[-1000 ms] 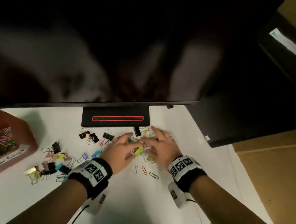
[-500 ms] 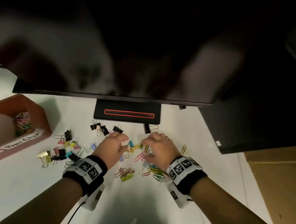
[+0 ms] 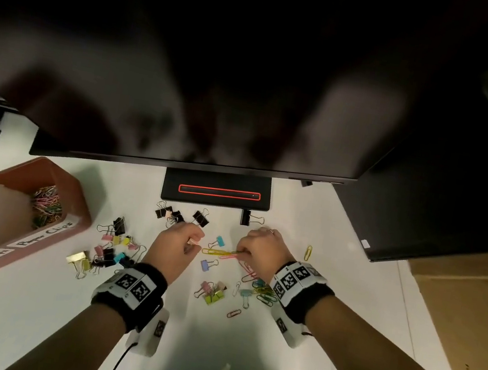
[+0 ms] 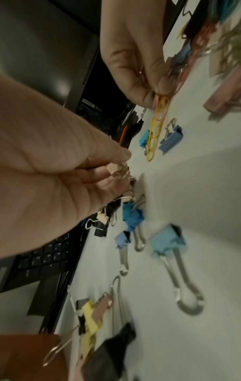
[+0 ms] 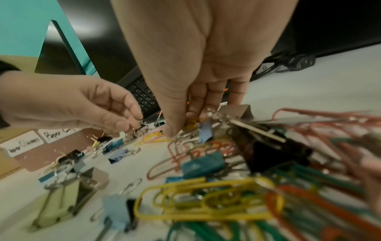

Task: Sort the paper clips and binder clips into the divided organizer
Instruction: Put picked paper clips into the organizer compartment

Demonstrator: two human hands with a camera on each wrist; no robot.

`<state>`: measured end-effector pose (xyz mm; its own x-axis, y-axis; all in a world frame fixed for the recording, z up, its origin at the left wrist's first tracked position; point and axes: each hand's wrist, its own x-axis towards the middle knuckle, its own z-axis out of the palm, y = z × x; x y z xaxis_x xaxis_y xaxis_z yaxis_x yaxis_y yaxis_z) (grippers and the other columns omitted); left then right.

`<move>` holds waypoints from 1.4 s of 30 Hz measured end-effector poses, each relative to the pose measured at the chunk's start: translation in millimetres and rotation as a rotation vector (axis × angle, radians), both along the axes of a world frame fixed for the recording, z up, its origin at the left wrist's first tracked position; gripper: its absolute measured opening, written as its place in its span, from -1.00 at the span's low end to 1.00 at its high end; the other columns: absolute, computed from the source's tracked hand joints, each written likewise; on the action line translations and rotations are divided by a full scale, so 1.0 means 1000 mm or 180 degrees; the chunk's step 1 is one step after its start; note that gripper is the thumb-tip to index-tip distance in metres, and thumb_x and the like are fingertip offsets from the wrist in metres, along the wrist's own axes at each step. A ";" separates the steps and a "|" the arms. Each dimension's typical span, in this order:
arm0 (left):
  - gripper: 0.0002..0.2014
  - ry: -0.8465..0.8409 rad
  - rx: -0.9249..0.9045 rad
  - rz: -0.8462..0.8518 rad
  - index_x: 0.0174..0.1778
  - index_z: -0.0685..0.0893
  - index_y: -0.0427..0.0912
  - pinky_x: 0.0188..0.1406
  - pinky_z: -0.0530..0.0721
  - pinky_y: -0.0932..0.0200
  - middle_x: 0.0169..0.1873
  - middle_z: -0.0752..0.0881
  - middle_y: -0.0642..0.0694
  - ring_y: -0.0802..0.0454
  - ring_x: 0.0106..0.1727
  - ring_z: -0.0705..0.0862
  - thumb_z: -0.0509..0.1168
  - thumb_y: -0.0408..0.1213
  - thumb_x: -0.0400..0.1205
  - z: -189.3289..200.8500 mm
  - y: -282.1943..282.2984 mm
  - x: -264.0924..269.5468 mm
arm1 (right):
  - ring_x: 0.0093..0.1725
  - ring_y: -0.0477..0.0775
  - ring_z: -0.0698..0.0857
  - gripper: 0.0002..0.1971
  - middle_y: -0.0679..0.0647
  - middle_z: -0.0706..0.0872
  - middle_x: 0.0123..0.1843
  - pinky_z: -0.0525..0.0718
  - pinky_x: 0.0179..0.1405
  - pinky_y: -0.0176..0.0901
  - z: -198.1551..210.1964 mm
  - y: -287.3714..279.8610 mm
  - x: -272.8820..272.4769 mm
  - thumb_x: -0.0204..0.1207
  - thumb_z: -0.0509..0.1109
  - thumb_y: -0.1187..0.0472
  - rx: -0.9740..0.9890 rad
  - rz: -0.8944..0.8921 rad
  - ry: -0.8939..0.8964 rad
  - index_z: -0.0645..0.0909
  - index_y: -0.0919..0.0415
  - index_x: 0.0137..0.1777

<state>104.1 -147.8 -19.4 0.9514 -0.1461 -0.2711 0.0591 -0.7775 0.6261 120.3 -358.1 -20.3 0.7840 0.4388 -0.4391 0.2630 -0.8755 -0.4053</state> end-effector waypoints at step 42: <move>-0.92 0.0139 0.0537 -0.1263 -0.06 0.61 -0.15 0.02 0.57 0.16 -0.04 0.55 -0.04 0.03 -0.01 0.55 0.29 -0.24 0.59 -0.014 -0.079 0.004 | 0.10 0.11 0.54 -0.90 0.13 0.68 0.01 0.57 0.10 -0.10 -0.012 -0.120 -0.018 0.48 0.43 0.26 0.0446 -0.0973 -0.0167 0.73 0.25 -0.06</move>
